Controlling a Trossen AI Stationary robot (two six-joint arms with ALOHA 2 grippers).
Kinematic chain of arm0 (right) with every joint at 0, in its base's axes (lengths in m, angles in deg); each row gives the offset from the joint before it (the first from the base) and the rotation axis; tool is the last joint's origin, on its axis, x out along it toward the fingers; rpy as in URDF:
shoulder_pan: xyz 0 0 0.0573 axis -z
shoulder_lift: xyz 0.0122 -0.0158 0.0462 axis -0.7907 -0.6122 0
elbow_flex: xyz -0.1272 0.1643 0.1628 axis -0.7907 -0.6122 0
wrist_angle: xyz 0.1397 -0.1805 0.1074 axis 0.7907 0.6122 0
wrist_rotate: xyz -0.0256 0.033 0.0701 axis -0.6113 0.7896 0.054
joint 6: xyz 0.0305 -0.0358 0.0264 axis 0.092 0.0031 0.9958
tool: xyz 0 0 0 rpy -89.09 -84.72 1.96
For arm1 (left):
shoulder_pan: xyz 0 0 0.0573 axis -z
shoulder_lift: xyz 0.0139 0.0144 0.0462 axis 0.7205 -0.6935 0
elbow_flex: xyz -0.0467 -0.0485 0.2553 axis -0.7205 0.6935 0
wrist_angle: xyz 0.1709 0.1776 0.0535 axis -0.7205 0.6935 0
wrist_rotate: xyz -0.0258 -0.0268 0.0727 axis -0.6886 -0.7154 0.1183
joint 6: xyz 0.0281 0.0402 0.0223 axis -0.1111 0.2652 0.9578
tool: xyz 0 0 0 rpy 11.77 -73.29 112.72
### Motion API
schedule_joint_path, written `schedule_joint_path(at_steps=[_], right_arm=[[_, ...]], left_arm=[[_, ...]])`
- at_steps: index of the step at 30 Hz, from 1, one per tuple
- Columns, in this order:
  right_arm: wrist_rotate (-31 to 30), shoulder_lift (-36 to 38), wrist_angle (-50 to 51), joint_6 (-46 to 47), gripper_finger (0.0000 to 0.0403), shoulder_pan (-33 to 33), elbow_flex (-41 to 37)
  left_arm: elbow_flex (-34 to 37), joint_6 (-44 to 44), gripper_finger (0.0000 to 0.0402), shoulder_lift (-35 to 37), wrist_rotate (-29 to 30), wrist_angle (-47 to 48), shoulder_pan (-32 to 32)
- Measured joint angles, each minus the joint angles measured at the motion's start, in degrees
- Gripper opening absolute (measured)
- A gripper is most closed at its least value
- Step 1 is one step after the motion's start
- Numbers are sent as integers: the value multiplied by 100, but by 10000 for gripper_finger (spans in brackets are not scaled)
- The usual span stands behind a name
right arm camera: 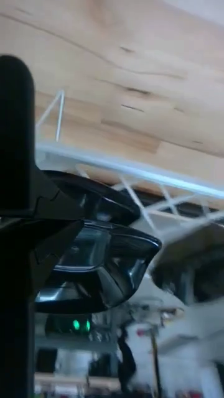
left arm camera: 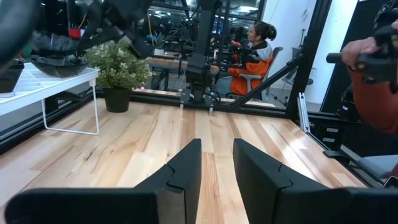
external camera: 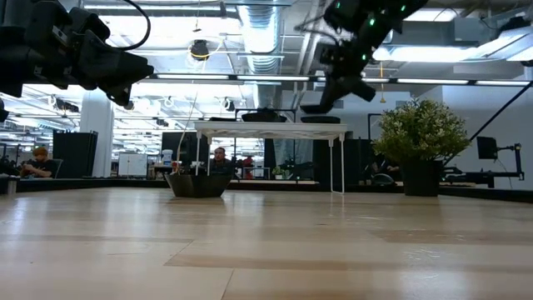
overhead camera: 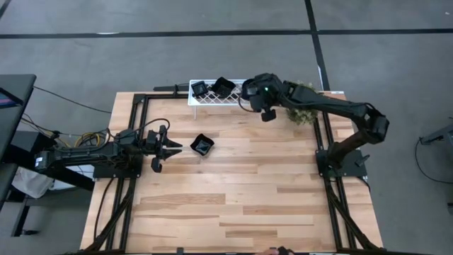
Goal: Pick & Place Mini shaped plates
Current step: Stack the black leaf shaped plate on top of the black leaf shaped plate on the shelf
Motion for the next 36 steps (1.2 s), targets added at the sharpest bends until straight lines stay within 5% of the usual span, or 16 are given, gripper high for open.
schedule_joint_path(at_steps=[11,20,36], right_arm=[[264,-303,-91,219,8,267,-4],[227,-303,-63,465,58,208,-4],[-1153,19,111,480,171,-336,2]], left_arm=[[0,0,95,-2,-2,-5,0],[0,-2,95,-1,-2,-38,0],[0,-2,95,0,-1,-47,0]])
